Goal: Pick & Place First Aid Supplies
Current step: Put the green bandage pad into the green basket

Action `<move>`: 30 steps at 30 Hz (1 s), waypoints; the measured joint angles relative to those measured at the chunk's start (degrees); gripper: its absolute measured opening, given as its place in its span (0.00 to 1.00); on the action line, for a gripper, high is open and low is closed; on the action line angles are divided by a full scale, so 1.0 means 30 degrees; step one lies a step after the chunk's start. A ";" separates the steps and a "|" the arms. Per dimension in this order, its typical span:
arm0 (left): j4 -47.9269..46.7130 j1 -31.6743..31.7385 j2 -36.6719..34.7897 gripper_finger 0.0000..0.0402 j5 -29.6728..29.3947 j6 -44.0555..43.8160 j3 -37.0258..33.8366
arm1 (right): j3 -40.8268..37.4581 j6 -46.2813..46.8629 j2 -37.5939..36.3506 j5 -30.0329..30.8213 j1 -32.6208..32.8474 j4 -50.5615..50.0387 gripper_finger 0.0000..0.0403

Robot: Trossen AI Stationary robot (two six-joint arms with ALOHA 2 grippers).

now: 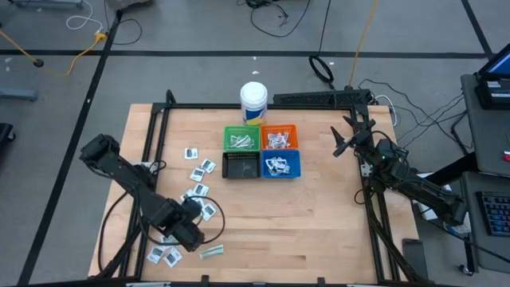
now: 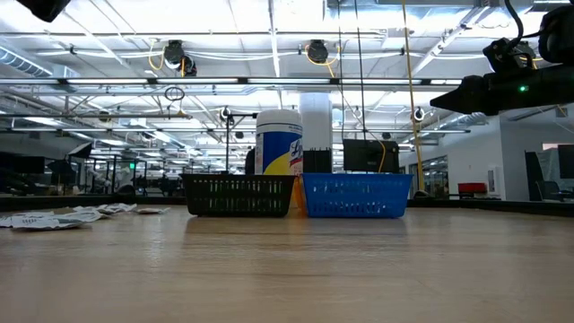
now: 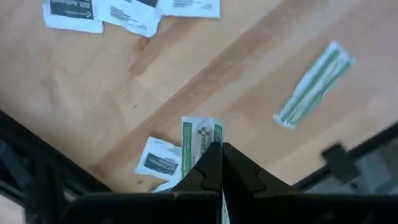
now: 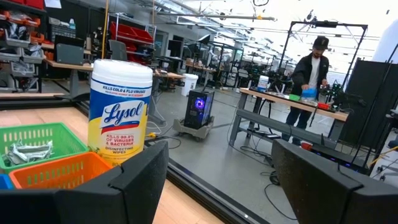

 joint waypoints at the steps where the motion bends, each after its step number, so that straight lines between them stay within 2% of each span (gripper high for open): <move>1: 0.0062 0.0096 0.0000 0.00 0.0143 0.0557 0.0000 | 0.0003 0.0000 -0.0001 0.0003 0.0000 0.0003 0.69; 7: 0.0371 0.2787 -0.0127 0.00 0.0651 0.6421 0.0000 | -0.0002 0.0000 -0.0001 0.0005 -0.0006 0.0006 0.69; 12: 0.0401 0.6026 -0.0138 0.00 0.0707 1.3031 0.0015 | 0.0001 0.0000 -0.0001 0.0001 0.0000 0.0000 0.69; 22: 0.0434 1.3043 -0.0131 0.00 -0.0729 2.6427 0.0015 | 0.0001 0.0000 0.0003 0.0005 0.0000 0.0000 0.69; 26: 0.0430 1.5626 -0.0131 0.00 -0.1730 3.0202 0.0015 | -0.0002 0.0000 -0.0001 0.0005 0.0000 0.0000 0.69; 30: 0.0430 1.7848 -0.0131 0.00 -0.1870 3.2931 0.0015 | -0.0002 0.0000 -0.0001 -0.0002 0.0000 0.0000 0.69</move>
